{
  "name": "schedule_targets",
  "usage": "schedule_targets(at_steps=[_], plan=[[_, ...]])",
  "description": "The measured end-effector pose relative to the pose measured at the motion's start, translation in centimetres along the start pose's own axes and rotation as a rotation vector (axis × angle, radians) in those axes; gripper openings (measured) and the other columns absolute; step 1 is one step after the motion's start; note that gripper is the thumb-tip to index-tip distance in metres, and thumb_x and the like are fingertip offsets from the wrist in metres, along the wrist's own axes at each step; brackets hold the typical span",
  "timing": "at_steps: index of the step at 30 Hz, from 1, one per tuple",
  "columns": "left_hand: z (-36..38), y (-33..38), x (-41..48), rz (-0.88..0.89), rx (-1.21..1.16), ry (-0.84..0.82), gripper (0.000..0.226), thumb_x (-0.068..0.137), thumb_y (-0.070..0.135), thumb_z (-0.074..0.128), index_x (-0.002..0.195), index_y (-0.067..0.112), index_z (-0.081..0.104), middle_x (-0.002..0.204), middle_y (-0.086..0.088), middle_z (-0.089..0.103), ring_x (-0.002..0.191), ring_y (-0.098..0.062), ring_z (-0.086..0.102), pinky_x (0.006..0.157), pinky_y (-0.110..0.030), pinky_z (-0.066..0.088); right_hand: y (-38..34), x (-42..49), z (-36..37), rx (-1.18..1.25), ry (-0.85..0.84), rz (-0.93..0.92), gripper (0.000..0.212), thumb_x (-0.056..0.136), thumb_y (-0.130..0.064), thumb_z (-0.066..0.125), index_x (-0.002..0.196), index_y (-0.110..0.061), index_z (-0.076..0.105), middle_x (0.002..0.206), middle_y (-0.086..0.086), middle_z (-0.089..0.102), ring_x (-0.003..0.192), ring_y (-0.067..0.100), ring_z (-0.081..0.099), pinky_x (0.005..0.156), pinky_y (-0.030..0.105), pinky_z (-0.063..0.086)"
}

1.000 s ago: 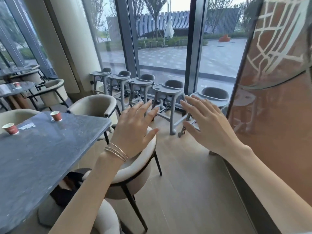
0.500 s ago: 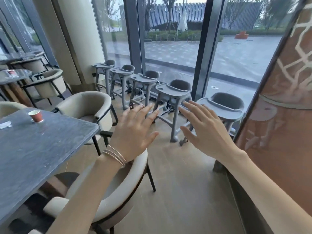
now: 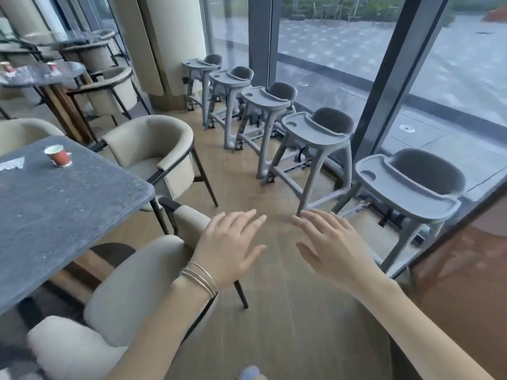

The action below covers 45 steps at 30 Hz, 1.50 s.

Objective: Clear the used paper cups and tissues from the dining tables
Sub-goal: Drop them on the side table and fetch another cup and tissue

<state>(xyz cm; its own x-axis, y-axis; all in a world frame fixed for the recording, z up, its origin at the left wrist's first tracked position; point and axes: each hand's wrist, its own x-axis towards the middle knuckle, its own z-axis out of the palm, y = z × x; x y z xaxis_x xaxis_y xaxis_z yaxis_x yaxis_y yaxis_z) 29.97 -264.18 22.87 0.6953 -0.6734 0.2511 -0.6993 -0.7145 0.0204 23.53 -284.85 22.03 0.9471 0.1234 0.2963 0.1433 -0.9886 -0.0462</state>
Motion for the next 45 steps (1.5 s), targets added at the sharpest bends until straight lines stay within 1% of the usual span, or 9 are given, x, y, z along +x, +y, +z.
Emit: schedule_targets(at_steps=[7,12,21,25,31,34,37,42,45], plan=[[5.9,-3.1,8.4,-0.067,-0.013,-0.03,0.049,0.082,0.046,0.038,0.109,0.019,0.068,0.105,0.001,0.07,0.093,-0.017,0.066,0.082,-0.031,0.052,7.3,8.4,4.8,0.022,-0.121,-0.083,0.044,0.083,-0.03,0.062,0.125,-0.016,0.056,0.123,0.001,0.06,0.113,0.023,0.056,0.093,0.034,0.043],[7.8,-6.8,16.9,-0.15,-0.012,0.027,0.044,0.082,0.044,0.043,0.108,0.019,0.069,0.106,0.001,0.07,0.096,-0.018,0.065,0.085,-0.035,0.051,12.4,18.2,5.7,0.006,-0.058,-0.19,0.042,0.075,-0.025,0.072,0.115,-0.014,0.063,0.11,0.002,0.067,0.101,0.023,0.064,0.085,0.035,0.049],[7.8,-12.2,28.0,-0.346,0.079,0.139,0.046,0.087,0.042,0.04,0.119,0.017,0.062,0.118,-0.002,0.064,0.109,-0.022,0.059,0.093,-0.04,0.046,17.8,33.7,8.5,0.144,0.091,-0.367,0.045,0.081,-0.023,0.064,0.124,-0.013,0.055,0.125,0.007,0.059,0.116,0.026,0.055,0.097,0.04,0.043],[10.5,-14.2,31.1,-0.453,0.115,0.065,0.046,0.088,0.042,0.04,0.119,0.017,0.062,0.116,-0.002,0.065,0.108,-0.022,0.059,0.094,-0.039,0.046,19.6,38.7,12.7,0.214,0.011,-0.472,0.043,0.082,-0.021,0.064,0.124,-0.012,0.056,0.125,0.008,0.059,0.116,0.027,0.055,0.096,0.044,0.045],[14.6,-17.4,38.2,-0.695,0.078,0.011,0.041,0.085,0.038,0.059,0.121,0.017,0.06,0.119,-0.002,0.063,0.109,-0.023,0.058,0.093,-0.039,0.043,23.8,48.7,17.6,0.249,-0.105,-0.655,0.044,0.083,-0.024,0.063,0.124,-0.014,0.055,0.126,0.007,0.059,0.116,0.027,0.054,0.098,0.042,0.043],[14.8,-19.1,42.6,-0.785,0.072,0.023,0.044,0.088,0.04,0.053,0.126,0.018,0.056,0.124,-0.001,0.06,0.113,-0.023,0.055,0.095,-0.037,0.039,26.0,54.4,18.3,0.255,-0.129,-0.73,0.045,0.085,-0.027,0.059,0.128,-0.015,0.052,0.13,0.006,0.056,0.12,0.027,0.051,0.101,0.042,0.039],[14.3,-20.6,46.8,-0.863,0.134,0.078,0.048,0.088,0.045,0.041,0.122,0.017,0.059,0.118,-0.001,0.063,0.108,-0.023,0.058,0.09,-0.037,0.044,27.6,60.3,18.4,0.27,-0.083,-0.802,0.045,0.083,-0.024,0.064,0.125,-0.013,0.054,0.127,0.008,0.058,0.118,0.027,0.053,0.098,0.042,0.042],[14.3,-23.8,50.8,-0.953,0.169,0.12,0.047,0.087,0.044,0.043,0.123,0.017,0.058,0.121,-0.001,0.061,0.11,-0.024,0.056,0.092,-0.039,0.044,27.2,68.3,19.6,0.326,-0.044,-0.922,0.044,0.085,-0.024,0.061,0.126,-0.011,0.053,0.128,0.009,0.056,0.121,0.028,0.05,0.099,0.043,0.04],[15.2,-26.3,51.5,-1.007,0.195,0.069,0.047,0.088,0.043,0.041,0.122,0.016,0.059,0.121,-0.002,0.061,0.11,-0.024,0.057,0.092,-0.04,0.045,25.8,71.4,21.7,0.344,-0.042,-1.005,0.044,0.083,-0.024,0.063,0.124,-0.01,0.056,0.124,0.009,0.059,0.118,0.028,0.053,0.097,0.043,0.043]])
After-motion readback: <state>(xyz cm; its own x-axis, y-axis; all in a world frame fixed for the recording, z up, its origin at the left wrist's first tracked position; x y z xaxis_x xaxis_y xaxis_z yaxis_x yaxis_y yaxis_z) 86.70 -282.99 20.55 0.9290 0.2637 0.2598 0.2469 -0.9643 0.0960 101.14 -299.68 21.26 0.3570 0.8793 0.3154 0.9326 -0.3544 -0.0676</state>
